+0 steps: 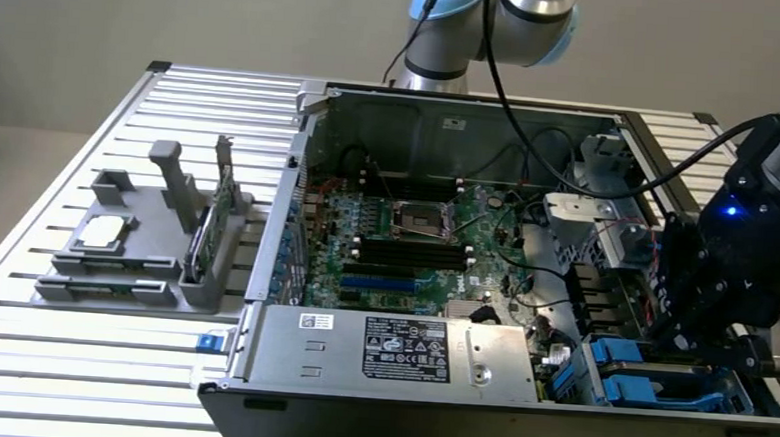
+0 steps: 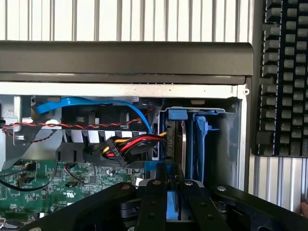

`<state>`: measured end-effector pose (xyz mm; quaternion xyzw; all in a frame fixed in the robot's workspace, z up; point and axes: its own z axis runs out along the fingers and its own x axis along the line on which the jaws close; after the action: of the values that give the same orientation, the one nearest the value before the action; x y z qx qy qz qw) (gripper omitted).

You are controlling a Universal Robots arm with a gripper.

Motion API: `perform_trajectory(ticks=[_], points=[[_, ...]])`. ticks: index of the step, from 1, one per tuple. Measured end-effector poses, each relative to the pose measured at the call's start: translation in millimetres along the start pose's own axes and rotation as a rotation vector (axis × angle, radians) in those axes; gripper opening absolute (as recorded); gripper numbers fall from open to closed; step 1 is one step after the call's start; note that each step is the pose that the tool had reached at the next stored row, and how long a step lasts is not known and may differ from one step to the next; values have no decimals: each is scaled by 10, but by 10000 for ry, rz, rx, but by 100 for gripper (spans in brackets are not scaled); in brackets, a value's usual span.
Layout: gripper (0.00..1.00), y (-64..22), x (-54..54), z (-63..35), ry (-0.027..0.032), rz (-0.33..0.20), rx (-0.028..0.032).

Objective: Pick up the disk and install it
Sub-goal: 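Insert the second disk wire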

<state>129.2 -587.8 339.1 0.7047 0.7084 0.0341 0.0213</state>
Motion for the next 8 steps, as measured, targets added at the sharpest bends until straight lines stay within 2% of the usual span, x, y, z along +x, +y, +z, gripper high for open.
perform_trajectory(ticks=[8], points=[[16, 0, 13, 1, 2, 0, 0]])
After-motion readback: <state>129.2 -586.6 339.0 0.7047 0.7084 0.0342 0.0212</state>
